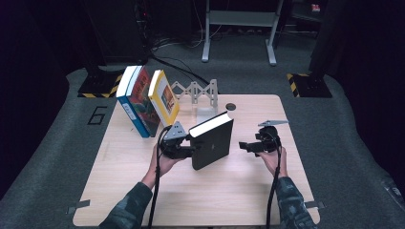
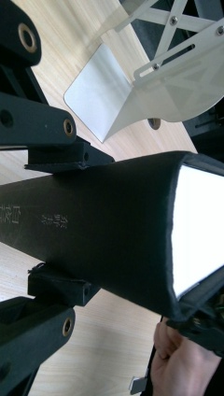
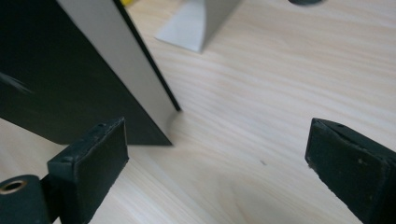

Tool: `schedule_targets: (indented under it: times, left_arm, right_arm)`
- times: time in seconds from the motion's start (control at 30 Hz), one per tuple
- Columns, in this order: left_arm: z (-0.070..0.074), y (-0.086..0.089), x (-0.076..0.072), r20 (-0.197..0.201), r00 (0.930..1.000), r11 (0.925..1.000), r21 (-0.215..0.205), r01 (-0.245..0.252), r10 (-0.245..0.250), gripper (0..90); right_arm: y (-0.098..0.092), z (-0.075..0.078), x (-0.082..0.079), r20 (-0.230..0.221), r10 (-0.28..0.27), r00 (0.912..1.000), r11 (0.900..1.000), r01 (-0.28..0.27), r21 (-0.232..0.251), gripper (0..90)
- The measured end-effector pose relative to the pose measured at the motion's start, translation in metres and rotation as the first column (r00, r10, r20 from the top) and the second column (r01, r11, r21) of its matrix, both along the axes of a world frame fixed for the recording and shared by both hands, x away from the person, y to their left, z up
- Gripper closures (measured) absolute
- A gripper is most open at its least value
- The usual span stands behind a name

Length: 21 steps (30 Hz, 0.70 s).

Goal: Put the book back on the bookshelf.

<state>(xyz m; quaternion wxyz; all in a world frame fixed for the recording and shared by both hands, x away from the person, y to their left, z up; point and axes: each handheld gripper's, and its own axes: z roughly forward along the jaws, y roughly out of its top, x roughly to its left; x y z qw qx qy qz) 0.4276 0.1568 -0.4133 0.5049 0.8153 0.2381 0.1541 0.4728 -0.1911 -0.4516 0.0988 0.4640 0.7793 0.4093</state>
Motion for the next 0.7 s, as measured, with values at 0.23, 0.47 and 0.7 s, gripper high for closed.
schedule_targets:
  times: [0.23, 0.47, 0.7]
  left_arm:
    - [0.003, -0.003, -0.003, -0.019, 0.9998, 0.9997, 0.024, -0.004, 0.004, 52.5]
    - [0.01, -0.007, 0.001, -0.039, 0.999, 0.9992, 0.034, -0.021, 0.022, 45.6]
    - [0.021, -0.017, 0.007, -0.049, 0.9983, 0.9988, 0.039, -0.03, 0.032, 27.8]
  right_arm:
    - [-0.02, -0.037, -0.014, -0.006, -0.097, 0.9953, 0.985, 0.095, -0.143, 4.9]
    - [-0.036, -0.068, -0.029, 0.007, -0.172, 0.9851, 0.971, 0.17, -0.167, 4.7]
    - [-0.041, -0.075, -0.04, 0.078, -0.214, 0.9737, 0.957, 0.225, -0.183, 4.8]
